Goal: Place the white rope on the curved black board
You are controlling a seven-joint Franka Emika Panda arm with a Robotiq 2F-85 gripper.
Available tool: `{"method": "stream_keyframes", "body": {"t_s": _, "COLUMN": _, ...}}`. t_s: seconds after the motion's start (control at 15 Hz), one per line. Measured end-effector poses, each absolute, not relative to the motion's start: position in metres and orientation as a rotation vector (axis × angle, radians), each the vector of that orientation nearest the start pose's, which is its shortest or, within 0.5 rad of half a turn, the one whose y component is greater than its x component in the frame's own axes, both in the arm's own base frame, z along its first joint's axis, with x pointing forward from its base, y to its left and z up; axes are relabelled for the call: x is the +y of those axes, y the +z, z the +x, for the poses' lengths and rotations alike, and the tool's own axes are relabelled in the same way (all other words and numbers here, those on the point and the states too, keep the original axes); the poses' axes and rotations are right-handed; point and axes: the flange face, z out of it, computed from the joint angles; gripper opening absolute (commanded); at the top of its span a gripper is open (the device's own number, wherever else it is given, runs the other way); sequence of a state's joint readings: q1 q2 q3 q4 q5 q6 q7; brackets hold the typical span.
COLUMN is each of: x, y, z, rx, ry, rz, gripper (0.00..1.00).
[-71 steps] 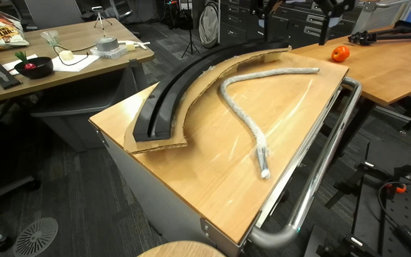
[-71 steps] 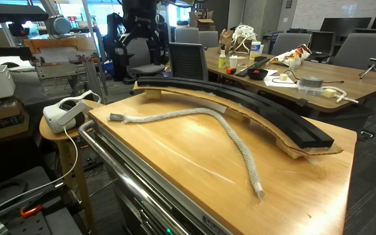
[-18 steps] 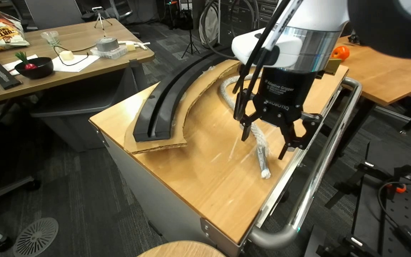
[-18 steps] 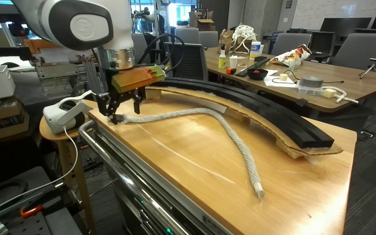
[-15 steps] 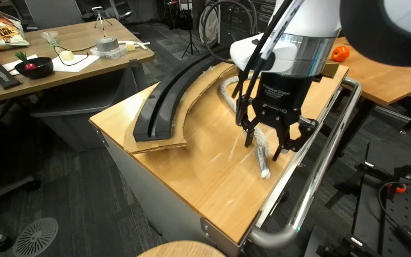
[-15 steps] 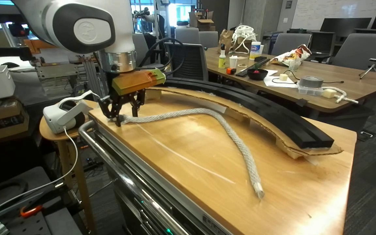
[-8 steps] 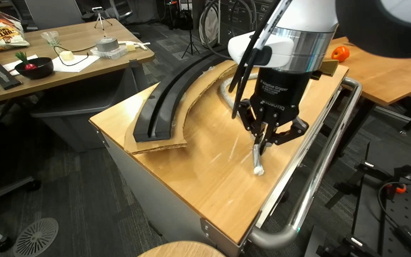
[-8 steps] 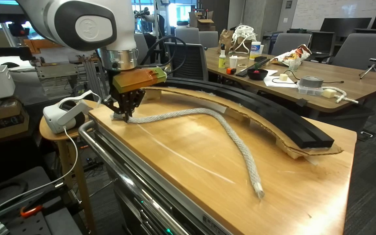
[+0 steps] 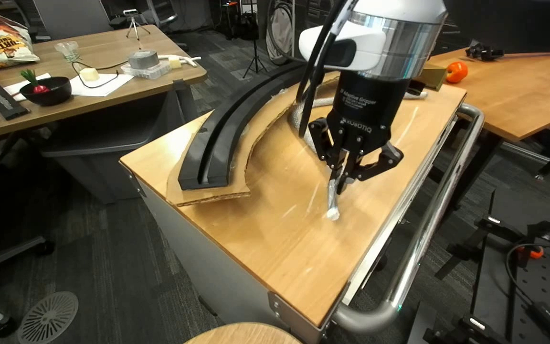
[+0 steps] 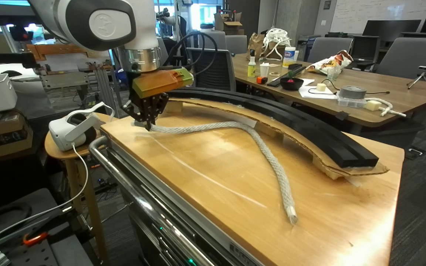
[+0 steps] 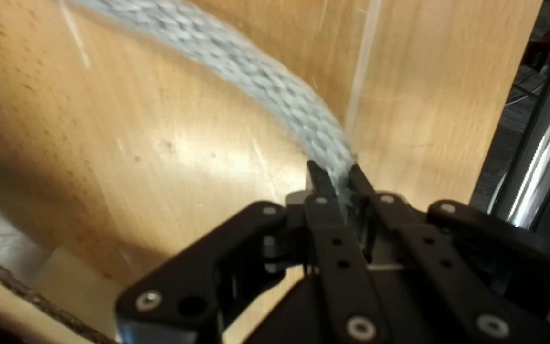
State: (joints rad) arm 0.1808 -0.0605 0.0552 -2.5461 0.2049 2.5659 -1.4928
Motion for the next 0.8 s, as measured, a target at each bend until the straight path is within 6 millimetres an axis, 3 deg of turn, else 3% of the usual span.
{"method": "stream_keyframes", "body": {"t_s": 0.33, "x": 0.097, "y": 0.336, "z": 0.458, "rx": -2.255, "ry": -0.334, "rz": -2.237, "gripper": 0.12}}
{"method": "stream_keyframes", "body": {"t_s": 0.8, "x": 0.114, "y": 0.423, "z": 0.473, "rx": -2.487, "ry": -0.664, "rz": -2.281, "gripper": 0.12}}
